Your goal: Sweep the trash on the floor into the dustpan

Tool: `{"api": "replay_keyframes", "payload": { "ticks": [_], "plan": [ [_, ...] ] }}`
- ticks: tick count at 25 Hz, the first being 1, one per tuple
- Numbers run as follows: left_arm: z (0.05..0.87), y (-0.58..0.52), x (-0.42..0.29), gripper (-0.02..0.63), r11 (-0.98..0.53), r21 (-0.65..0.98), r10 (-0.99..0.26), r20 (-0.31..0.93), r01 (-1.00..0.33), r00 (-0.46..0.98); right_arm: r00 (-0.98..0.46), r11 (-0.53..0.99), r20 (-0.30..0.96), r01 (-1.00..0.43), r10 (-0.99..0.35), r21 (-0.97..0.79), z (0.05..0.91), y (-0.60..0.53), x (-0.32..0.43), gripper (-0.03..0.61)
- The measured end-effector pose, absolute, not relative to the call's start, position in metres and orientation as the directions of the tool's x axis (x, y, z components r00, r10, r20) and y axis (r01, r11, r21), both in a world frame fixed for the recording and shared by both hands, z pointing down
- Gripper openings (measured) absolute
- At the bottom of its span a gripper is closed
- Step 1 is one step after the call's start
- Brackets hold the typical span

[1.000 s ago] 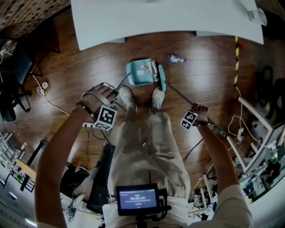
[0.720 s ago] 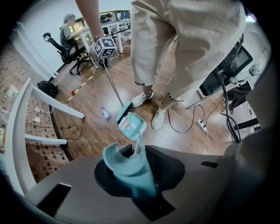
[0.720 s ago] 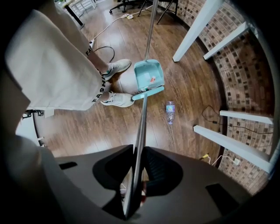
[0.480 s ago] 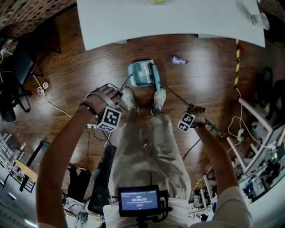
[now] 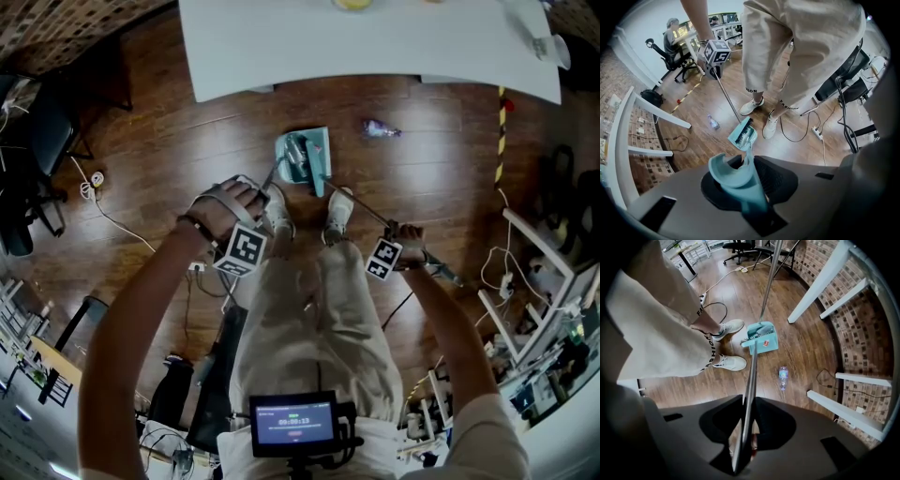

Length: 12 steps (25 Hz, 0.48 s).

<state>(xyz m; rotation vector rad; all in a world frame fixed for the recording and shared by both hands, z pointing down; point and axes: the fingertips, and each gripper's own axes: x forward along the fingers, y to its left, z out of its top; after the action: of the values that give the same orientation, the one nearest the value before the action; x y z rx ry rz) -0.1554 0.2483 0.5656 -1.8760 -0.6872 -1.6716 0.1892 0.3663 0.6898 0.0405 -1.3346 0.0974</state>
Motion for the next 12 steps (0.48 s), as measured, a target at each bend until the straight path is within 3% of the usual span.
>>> {"api": "replay_keyframes", "payload": {
  "ticks": [12],
  "plan": [
    [0.567,0.261,-0.164,0.081,-0.731,-0.076,0.001,0.994,0.678,0.112,0.172,0.979,0.980,-0.195,0.099,-0.065,0.673,0.387,0.177,0.107]
  ]
}}
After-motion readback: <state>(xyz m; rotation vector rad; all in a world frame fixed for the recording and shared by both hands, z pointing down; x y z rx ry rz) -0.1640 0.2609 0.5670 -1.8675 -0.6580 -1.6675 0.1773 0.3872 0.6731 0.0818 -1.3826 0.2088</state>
